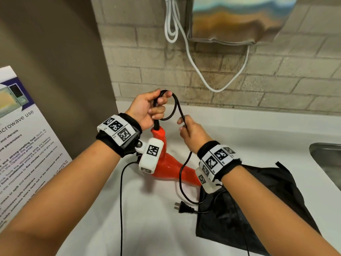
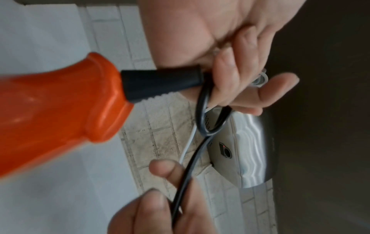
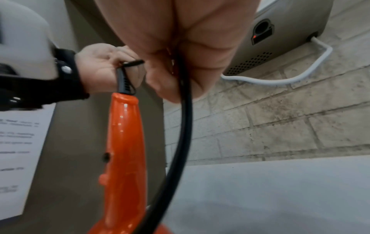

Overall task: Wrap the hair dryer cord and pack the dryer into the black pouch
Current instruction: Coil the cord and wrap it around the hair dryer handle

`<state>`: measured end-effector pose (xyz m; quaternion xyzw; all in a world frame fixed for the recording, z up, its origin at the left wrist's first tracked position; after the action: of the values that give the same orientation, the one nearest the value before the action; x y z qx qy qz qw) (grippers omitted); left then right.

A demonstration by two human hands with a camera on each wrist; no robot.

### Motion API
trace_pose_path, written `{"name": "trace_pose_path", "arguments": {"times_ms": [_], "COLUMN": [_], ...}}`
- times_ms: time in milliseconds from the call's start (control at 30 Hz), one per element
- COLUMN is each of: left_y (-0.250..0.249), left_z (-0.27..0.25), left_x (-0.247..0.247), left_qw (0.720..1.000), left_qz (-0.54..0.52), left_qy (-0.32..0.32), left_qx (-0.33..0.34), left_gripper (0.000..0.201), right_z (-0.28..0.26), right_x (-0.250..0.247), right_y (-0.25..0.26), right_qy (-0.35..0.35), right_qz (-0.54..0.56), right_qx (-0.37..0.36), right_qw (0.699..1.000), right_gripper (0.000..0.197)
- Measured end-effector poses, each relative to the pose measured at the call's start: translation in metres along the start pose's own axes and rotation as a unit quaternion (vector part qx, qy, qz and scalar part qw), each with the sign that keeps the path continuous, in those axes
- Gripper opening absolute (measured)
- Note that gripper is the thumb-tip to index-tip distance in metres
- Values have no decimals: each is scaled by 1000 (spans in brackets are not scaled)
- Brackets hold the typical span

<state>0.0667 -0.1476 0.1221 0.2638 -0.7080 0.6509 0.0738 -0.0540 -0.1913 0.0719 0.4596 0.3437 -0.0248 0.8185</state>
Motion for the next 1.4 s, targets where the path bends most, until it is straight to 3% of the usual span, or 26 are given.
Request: {"name": "trace_pose_path", "arguments": {"times_ms": [100,333,500,667,867,1100,1233,1333,1400], "left_y": [2,-1,1,2,9,15,15,14,14], "left_z": [5,7,7,5,-2,-10,-12,-16,-21], "left_x": [-6,-11,-4,2,11,23,25,30,35], "left_qw": [1000,998,997,990,976,968,963,964,960], "left_qz": [-22,-12,15,91,181,222,247,249,263], "left_qy": [-12,-33,-37,-43,-44,-44,-42,-13,17], "left_qx": [5,52,70,102,116,107,101,89,100], "left_gripper": [50,50,39,36,39,44,45,48,60], "right_z": [-14,-38,-39,-40,-42,-41,-39,-31,-23], "right_x": [4,9,20,9,-7,-19,-28,-30,-38], "right_y": [-1,-4,3,16,31,62,79,82,81], "right_qy": [-3,3,26,-28,-57,-120,-155,-154,-168], "right_qz": [9,62,-38,-122,-318,-399,-363,-317,-264], "right_qx": [19,41,4,-44,-135,-255,-333,-340,-305], "right_qw": [1000,997,999,991,937,873,856,872,899], "right_gripper": [22,28,45,45,48,42,30,30,33]}}
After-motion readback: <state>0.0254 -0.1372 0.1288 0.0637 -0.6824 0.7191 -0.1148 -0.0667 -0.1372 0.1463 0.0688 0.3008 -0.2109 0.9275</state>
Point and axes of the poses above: each hand's wrist, its own z-axis towards the middle knuckle, its own x-axis out of the palm, y = z × x, the point moved 5 cm from there along z, towards the middle knuckle, and after that the axes turned 11 degrees about -y, right-handed, at the moved point
